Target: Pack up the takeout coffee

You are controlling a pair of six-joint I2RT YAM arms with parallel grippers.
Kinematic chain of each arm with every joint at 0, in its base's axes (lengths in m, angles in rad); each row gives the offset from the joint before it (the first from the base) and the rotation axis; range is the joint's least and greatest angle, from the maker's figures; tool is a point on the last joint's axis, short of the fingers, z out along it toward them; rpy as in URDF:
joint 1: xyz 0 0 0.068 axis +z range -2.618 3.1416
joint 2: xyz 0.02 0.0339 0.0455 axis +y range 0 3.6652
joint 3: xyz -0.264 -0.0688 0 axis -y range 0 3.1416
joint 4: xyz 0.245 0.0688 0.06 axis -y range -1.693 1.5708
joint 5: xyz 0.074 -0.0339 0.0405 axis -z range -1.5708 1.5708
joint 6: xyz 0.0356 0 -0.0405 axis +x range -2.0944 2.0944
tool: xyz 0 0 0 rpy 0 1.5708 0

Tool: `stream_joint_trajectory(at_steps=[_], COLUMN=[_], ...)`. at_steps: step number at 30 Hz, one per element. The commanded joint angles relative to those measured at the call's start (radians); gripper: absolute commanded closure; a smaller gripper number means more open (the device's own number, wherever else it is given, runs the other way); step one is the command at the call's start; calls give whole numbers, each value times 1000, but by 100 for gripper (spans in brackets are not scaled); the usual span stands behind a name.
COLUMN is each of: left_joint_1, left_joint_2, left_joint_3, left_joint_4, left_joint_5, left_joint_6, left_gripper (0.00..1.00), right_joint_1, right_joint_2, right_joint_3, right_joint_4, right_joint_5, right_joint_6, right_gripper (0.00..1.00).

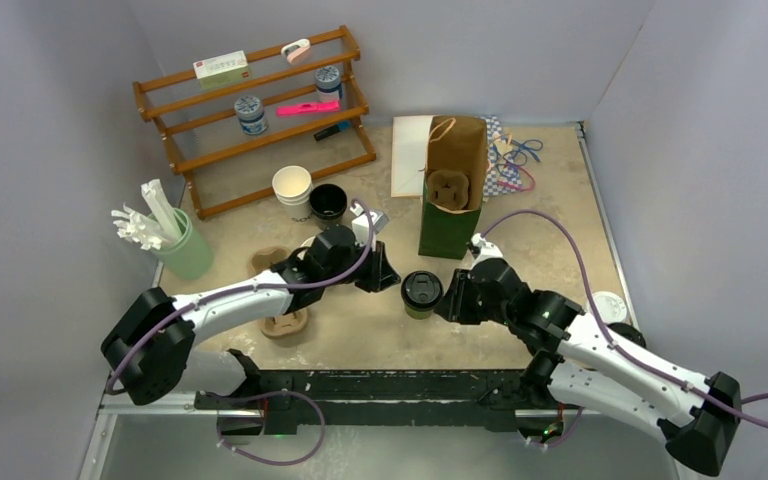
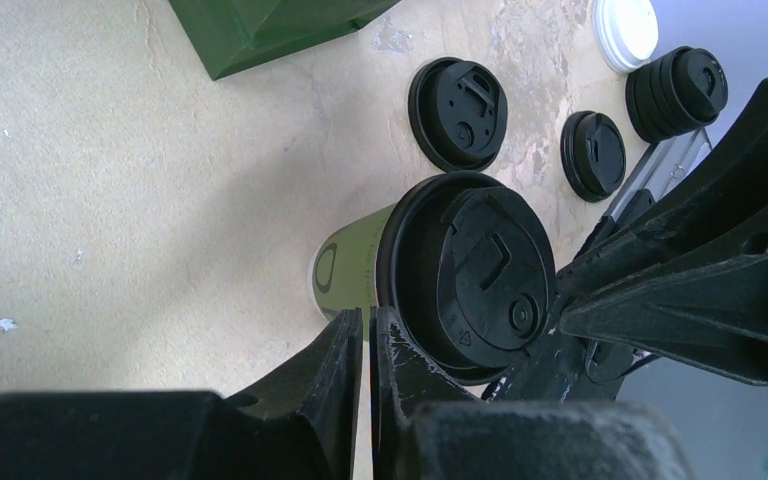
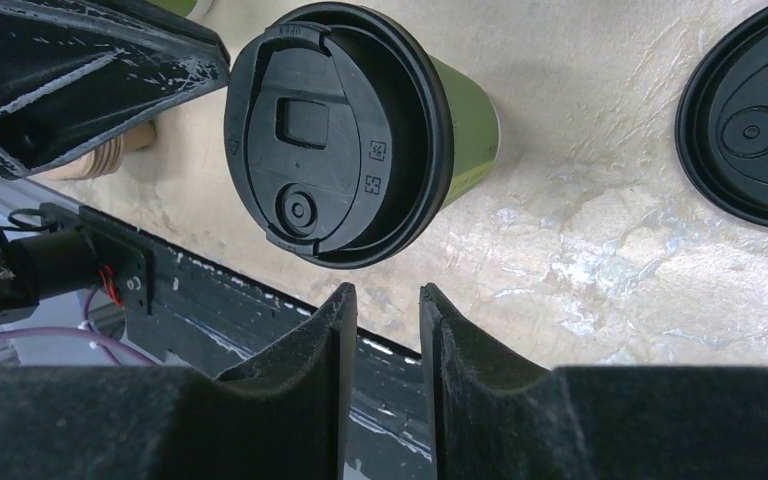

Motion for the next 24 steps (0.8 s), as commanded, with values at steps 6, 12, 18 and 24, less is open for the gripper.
stream_joint_trajectory(at_steps=[6,12,18,24], left_joint_1=[13,16,16,20], left_joint_2=[35,47,66,33], left_joint_3=[-2,4,18,34], left_joint_4=[113,117,119,79], left_joint_5=[66,72,83,66], left_joint_6=[9,12,18,34], left_gripper=[89,88,86,83], right_joint_1=[3,4,3,4], right_joint_2=[27,26,22,15], right_joint_3=[19,21,31,61], right_joint_4=[31,26,17,-25], right_joint_5=[26,49,66,103], right_joint_6=[-1,-4,-7,-11], right_gripper=[68,68,68,69])
